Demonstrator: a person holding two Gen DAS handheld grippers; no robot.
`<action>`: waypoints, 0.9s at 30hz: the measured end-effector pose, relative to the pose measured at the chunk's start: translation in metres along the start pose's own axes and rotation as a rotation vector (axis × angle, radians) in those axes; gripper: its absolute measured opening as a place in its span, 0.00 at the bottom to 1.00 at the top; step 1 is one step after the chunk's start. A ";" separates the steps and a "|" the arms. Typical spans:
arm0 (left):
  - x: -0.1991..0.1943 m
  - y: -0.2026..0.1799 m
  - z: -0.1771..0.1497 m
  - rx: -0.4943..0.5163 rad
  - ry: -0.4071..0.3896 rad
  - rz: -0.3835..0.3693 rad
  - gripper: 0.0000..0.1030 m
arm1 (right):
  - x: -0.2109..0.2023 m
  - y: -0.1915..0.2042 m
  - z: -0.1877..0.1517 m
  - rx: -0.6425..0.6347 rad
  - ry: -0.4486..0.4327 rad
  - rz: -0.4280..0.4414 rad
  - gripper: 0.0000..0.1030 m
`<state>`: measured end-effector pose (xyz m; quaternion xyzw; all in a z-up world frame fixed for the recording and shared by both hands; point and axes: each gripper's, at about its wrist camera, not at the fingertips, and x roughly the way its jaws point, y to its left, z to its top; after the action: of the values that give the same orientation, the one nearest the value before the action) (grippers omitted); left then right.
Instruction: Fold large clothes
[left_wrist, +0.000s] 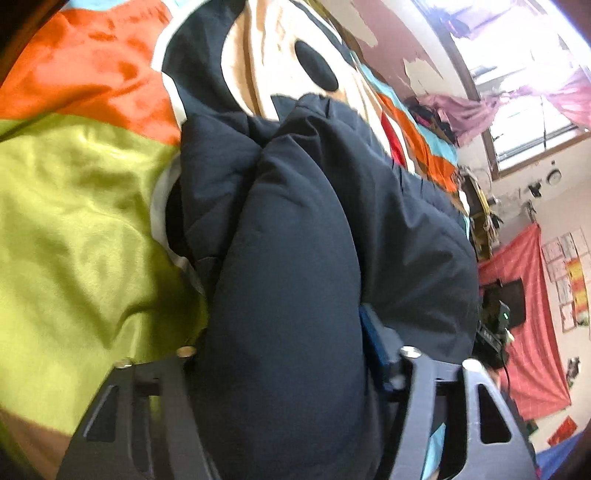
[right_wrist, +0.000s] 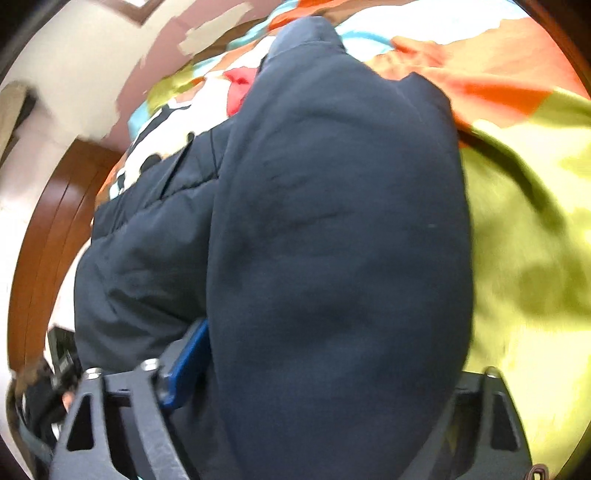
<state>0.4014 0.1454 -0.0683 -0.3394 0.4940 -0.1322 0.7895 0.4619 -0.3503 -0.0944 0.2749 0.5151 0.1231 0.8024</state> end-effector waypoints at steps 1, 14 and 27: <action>-0.005 -0.006 -0.004 0.009 -0.027 0.007 0.40 | -0.005 0.005 -0.004 0.016 -0.018 -0.008 0.54; -0.096 -0.064 -0.066 0.140 -0.238 -0.039 0.23 | -0.108 0.071 -0.030 -0.009 -0.135 0.158 0.25; -0.124 -0.017 -0.151 0.085 -0.185 0.095 0.28 | -0.090 0.076 -0.114 -0.120 -0.021 0.172 0.25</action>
<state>0.2131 0.1393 -0.0140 -0.2925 0.4287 -0.0835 0.8507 0.3267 -0.2957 -0.0189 0.2709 0.4730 0.2192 0.8092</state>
